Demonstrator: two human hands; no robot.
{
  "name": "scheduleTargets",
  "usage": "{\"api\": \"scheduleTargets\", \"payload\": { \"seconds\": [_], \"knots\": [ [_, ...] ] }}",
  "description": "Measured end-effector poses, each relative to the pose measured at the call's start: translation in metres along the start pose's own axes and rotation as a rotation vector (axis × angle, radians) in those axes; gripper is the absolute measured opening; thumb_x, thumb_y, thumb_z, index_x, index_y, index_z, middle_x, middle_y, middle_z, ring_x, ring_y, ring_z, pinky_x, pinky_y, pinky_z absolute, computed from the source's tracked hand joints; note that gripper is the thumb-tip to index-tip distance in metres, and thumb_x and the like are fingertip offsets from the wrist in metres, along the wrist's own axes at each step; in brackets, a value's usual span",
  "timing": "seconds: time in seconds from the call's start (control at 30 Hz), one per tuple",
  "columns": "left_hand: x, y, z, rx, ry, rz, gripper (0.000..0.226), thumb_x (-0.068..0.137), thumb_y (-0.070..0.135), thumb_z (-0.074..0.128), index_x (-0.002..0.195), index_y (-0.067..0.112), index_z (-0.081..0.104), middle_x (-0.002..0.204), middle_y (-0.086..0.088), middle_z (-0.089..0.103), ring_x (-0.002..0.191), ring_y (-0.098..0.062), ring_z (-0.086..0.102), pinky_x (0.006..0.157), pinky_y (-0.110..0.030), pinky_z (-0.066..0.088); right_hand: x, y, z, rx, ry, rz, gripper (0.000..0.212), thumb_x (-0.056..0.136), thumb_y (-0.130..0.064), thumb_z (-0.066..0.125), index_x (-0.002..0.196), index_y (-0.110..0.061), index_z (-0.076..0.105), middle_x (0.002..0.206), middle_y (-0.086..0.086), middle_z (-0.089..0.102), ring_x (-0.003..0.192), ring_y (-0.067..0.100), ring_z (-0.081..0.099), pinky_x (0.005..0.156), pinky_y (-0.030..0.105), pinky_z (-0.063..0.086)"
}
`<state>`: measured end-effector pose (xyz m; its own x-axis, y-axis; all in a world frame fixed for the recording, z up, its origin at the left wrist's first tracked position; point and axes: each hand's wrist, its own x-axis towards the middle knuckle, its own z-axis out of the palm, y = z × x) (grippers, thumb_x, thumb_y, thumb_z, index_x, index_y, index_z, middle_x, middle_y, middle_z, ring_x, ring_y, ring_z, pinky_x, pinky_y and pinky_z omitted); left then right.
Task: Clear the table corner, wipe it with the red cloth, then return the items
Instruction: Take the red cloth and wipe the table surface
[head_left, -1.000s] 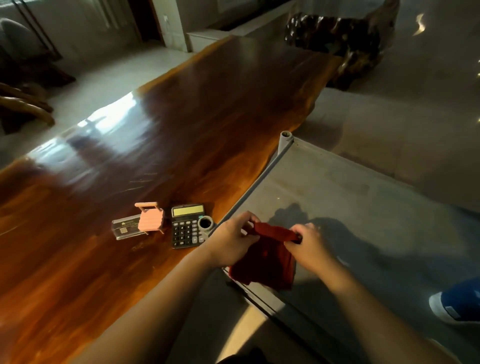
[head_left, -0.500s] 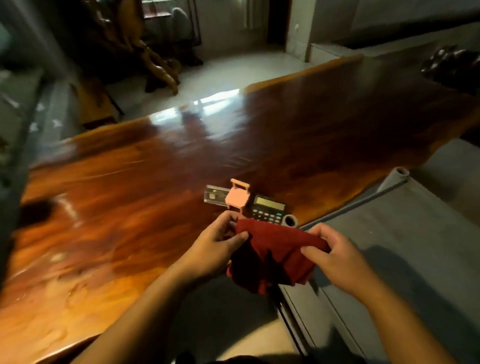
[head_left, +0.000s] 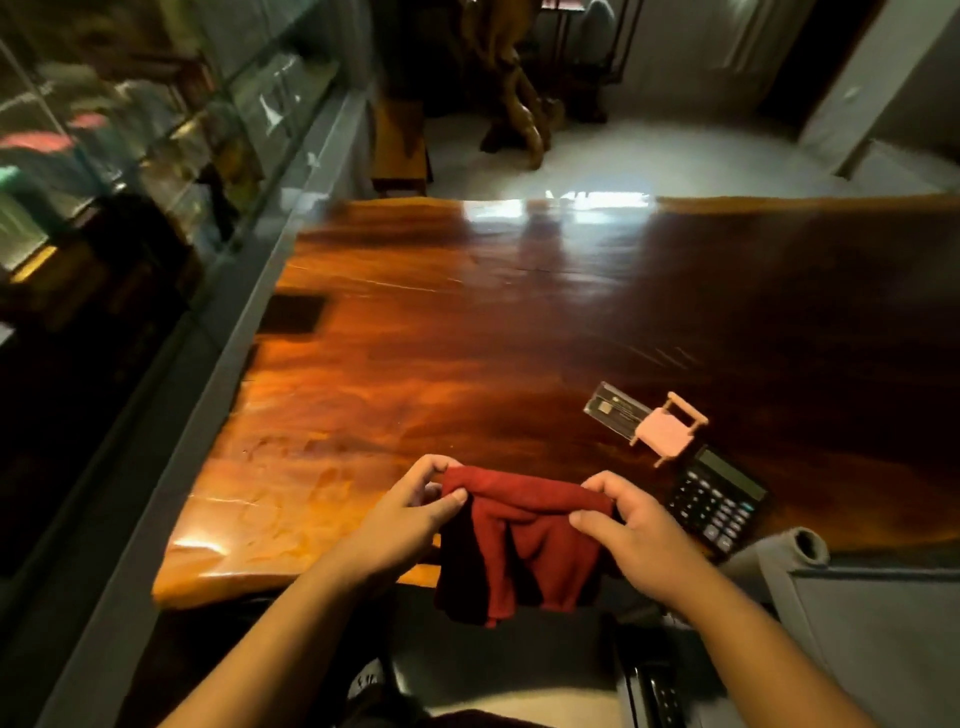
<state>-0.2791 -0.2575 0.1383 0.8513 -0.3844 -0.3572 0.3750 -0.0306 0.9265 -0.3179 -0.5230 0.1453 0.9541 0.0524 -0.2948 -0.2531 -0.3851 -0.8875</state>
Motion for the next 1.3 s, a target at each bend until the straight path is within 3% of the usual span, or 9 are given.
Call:
{"api": "scheduleTargets", "payload": {
  "seconds": [0.1,0.23,0.43,0.53,0.67,0.8,0.9,1.1,1.3],
  "knots": [
    [0.005,-0.009,-0.048,-0.031,0.02,-0.036,0.004,0.101,0.015,0.051,0.105,0.016,0.051,0.089,-0.011,0.058,0.077,-0.022,0.052,0.061,-0.033,0.045,0.031,-0.013,0.041,0.004,-0.022,0.042,0.014,0.092,-0.015,0.068,0.086,-0.028,0.066,0.073,-0.009,0.066,0.068,0.005,0.06,0.063,0.022,0.047],
    [0.02,-0.016,-0.106,-0.043,0.036,-0.107,0.006,0.101,0.017,0.052,0.102,0.022,0.055,0.087,-0.005,0.061,0.074,-0.019,0.055,0.058,-0.031,0.047,0.069,-0.022,0.092,0.009,-0.007,0.109,0.003,0.088,-0.029,0.066,0.091,-0.03,0.065,0.073,-0.012,0.065,0.068,0.003,0.059,0.062,0.025,0.043],
    [0.058,-0.022,-0.162,-0.037,0.035,-0.197,0.007,0.1,0.021,0.052,0.105,0.023,0.056,0.091,-0.006,0.061,0.076,-0.019,0.056,0.057,-0.031,0.051,0.119,-0.025,0.145,0.127,0.136,0.285,0.011,0.081,-0.033,0.066,0.092,-0.034,0.069,0.087,-0.002,0.075,0.085,0.02,0.069,0.073,0.038,0.051],
    [0.083,-0.026,-0.171,-0.063,0.053,-0.244,0.009,0.1,0.021,0.053,0.107,0.023,0.057,0.087,-0.003,0.062,0.072,-0.018,0.056,0.058,-0.033,0.053,0.145,-0.019,0.152,0.143,0.226,0.362,0.008,0.092,-0.023,0.066,0.096,-0.028,0.071,0.099,0.007,0.076,0.097,0.029,0.071,0.088,0.049,0.056],
    [0.122,-0.029,-0.168,-0.091,0.083,-0.285,0.01,0.099,0.019,0.052,0.107,0.023,0.056,0.085,-0.002,0.057,0.072,-0.017,0.052,0.059,-0.035,0.053,0.184,-0.01,0.143,0.129,0.276,0.428,0.007,0.092,-0.025,0.066,0.098,-0.024,0.071,0.098,0.005,0.077,0.093,0.027,0.073,0.076,0.039,0.056],
    [0.159,-0.03,-0.159,-0.134,0.136,-0.316,0.012,0.098,0.016,0.051,0.104,0.025,0.055,0.091,-0.007,0.058,0.078,-0.022,0.054,0.069,-0.042,0.055,0.227,0.003,0.127,0.088,0.301,0.44,0.014,0.092,-0.024,0.068,0.105,-0.019,0.068,0.107,0.008,0.074,0.099,0.028,0.071,0.088,0.047,0.059],
    [0.18,-0.036,-0.158,0.065,0.247,-0.285,0.024,0.094,0.017,0.059,0.117,0.022,0.054,0.103,-0.013,0.063,0.082,-0.027,0.062,0.078,-0.051,0.059,0.255,0.011,0.116,-0.097,0.32,0.418,0.034,0.09,-0.022,0.07,0.124,-0.017,0.063,0.115,0.014,0.07,0.097,0.029,0.066,0.082,0.037,0.054],
    [0.168,-0.065,-0.176,0.678,0.354,-0.272,0.055,0.09,0.038,0.061,0.139,0.017,0.046,0.133,-0.01,0.058,0.118,-0.027,0.058,0.097,-0.038,0.048,0.272,0.023,0.128,-0.543,0.125,0.149,0.05,0.096,-0.03,0.063,0.142,-0.014,0.051,0.144,0.016,0.051,0.132,0.034,0.048,0.108,0.039,0.038],
    [0.114,-0.098,-0.174,0.933,0.524,-0.212,0.071,0.084,0.048,0.065,0.144,0.02,0.041,0.14,-0.004,0.051,0.131,-0.023,0.044,0.108,-0.039,0.039,0.278,0.043,0.172,-0.799,-0.222,-0.177,0.072,0.103,-0.049,0.043,0.162,-0.018,0.018,0.171,0.008,0.009,0.156,0.027,0.0,0.124,0.045,0.005]
  ]
}}
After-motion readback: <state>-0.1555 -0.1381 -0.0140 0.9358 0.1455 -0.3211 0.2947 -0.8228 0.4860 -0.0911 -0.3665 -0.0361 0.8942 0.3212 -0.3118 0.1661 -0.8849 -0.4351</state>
